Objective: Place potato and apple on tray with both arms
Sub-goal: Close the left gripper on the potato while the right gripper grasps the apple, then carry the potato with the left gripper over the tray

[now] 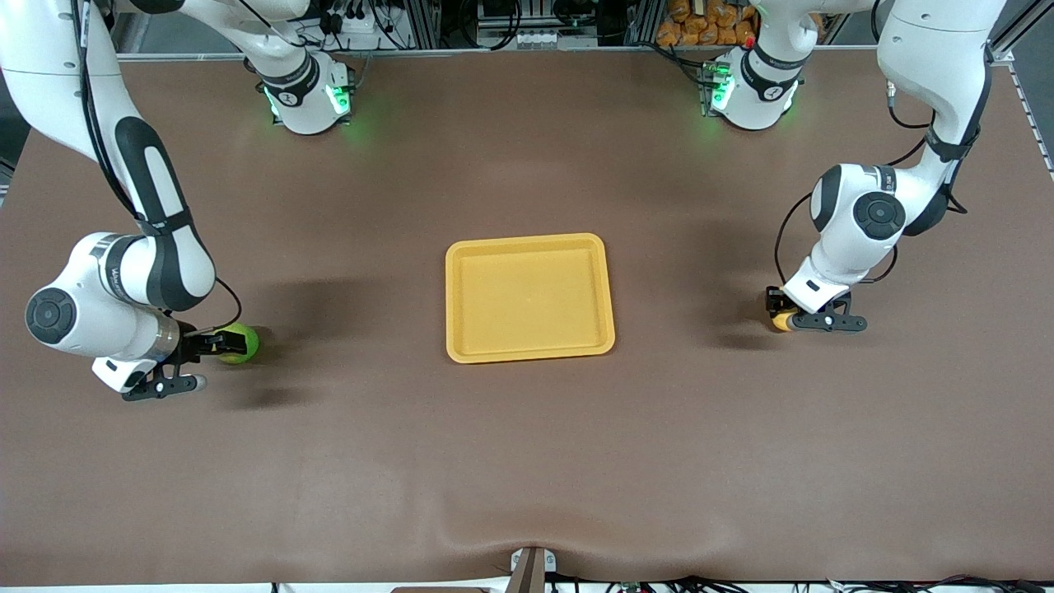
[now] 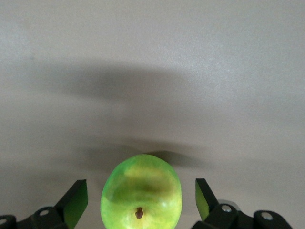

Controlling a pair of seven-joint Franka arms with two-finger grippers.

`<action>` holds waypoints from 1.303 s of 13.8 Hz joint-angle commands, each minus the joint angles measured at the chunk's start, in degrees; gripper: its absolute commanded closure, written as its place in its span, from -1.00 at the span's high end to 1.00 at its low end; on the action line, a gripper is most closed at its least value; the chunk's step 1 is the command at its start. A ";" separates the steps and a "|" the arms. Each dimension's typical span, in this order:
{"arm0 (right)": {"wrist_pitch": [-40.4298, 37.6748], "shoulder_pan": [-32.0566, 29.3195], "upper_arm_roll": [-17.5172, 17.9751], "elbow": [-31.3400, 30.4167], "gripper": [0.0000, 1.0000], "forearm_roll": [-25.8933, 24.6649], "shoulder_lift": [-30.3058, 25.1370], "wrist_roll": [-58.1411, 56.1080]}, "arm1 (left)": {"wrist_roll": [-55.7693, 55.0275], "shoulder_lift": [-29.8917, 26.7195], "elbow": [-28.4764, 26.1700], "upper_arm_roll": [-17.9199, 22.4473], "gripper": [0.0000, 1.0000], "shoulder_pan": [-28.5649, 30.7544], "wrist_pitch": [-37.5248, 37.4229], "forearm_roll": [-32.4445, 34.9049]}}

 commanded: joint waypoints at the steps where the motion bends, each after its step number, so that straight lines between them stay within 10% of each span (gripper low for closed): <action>1: 1.36 -0.23 0.25 0.44 1.00 0.97 1.08 -0.85 | 0.00 -2.16 0.11 -0.62 -0.76 -0.03 -0.68 1.24; 16: -3.64 -0.23 0.34 -0.17 1.00 1.23 3.37 -0.32 | -21.86 -1.11 23.21 -16.43 -0.80 -0.65 -33.54 0.36; 18: -3.82 -0.67 0.34 0.18 -0.29 1.15 3.11 -0.85 | -27.65 -0.14 24.80 -19.06 -0.81 -0.74 -34.95 0.45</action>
